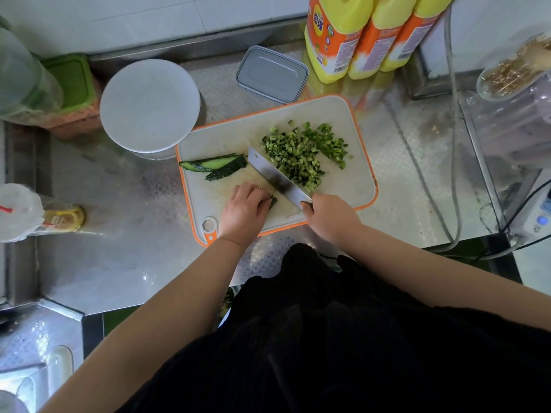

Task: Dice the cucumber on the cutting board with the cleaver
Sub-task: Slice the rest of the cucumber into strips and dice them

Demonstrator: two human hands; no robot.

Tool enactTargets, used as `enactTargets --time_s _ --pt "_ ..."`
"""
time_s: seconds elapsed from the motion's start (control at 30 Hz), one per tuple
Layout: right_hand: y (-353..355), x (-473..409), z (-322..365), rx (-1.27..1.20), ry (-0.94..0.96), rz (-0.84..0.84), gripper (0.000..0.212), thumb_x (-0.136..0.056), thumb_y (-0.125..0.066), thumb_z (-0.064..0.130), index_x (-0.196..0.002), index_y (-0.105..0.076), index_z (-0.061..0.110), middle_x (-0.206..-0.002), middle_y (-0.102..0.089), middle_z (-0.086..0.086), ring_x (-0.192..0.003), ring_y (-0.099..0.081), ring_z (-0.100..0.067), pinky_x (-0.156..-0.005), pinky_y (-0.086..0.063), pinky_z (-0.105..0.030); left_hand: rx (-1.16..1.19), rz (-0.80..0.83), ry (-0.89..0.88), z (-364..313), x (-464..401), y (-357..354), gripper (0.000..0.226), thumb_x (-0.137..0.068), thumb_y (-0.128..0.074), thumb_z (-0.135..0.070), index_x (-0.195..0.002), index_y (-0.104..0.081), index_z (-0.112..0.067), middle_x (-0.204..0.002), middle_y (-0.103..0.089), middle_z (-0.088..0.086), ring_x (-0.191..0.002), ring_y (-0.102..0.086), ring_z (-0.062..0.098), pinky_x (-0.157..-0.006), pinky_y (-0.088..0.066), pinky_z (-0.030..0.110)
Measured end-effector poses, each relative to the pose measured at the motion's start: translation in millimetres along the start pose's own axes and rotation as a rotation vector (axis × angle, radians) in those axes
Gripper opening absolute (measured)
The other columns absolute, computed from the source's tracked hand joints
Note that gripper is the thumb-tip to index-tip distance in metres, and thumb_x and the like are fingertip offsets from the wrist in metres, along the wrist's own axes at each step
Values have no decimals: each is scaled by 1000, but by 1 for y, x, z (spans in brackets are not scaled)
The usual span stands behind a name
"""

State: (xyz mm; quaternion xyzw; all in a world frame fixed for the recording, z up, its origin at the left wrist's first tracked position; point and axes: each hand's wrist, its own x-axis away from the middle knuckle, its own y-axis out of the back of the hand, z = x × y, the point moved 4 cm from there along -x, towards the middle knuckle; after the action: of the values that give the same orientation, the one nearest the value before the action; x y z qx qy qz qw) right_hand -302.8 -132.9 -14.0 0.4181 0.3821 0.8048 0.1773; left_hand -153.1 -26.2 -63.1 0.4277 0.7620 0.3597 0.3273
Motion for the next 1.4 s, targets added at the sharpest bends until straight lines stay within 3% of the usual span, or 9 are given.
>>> enactTargets --time_s 0.17,0.33,0.43,0.7,0.87,0.97,1.2,1.4 --pt "-3 10 15 50 47 -5 24 -101 -37 31 -87 -45 13 -92 -60 -12 -85 -58 -33 -63 -36 -34 5 2 10 2 7 -2 26 -89 -51 -25 -84 -66 -5 -92 -60 8 -87 -53 27 -59 -51 41" --pt "-9 8 19 144 21 21 15 -99 -41 18 -95 -53 9 -92 -59 -9 -89 -59 -30 -64 -35 -32 25 -7 2 8 6 -7 27 -88 -52 -24 -81 -68 -4 -89 -62 7 -85 -52 26 -57 -52 43" --pt "-13 4 19 155 18 37 14 -98 -42 14 -96 -54 9 -95 -61 -8 -80 -55 -27 -64 -37 -32 22 -19 -20 10 6 -9 24 -88 -53 -22 -81 -69 -4 -90 -62 6 -83 -54 27 -57 -52 42" --pt "-10 -5 10 55 33 77 34 -101 -37 34 -97 -55 5 -87 -56 -10 -85 -56 -29 -67 -38 -33 -34 -41 -65 9 8 -10 20 -89 -56 -18 -82 -68 -4 -90 -63 8 -82 -56 29 -58 -52 43" --pt "-4 -17 -8 -96 -52 95 37 -97 -45 37 -70 -47 12 -66 -48 -2 -74 -52 -25 -64 -34 -29 -25 -33 -57 2 6 -3 23 -90 -53 -21 -80 -67 -5 -89 -61 7 -85 -53 25 -57 -52 40" --pt "-3 -10 0 -60 -23 21 37 -99 -41 38 -91 -56 5 -79 -54 -8 -80 -55 -28 -65 -35 -31 -21 -29 -28 3 10 4 23 -89 -53 -23 -83 -67 -6 -91 -60 8 -87 -52 25 -57 -49 33" --pt "-7 13 22 66 85 -13 24 -100 -38 33 -85 -42 15 -79 -48 -3 -77 -52 -27 -63 -35 -33 -20 -8 37 6 18 2 23 -88 -51 -24 -84 -66 -6 -90 -59 7 -86 -50 24 -57 -49 36" --pt "-12 8 29 155 58 55 23 -97 -46 24 -105 -55 5 -101 -62 -12 -95 -60 -33 -68 -40 -34 13 4 52 9 16 -1 24 -88 -50 -23 -86 -66 -5 -91 -60 8 -86 -52 25 -62 -51 39"
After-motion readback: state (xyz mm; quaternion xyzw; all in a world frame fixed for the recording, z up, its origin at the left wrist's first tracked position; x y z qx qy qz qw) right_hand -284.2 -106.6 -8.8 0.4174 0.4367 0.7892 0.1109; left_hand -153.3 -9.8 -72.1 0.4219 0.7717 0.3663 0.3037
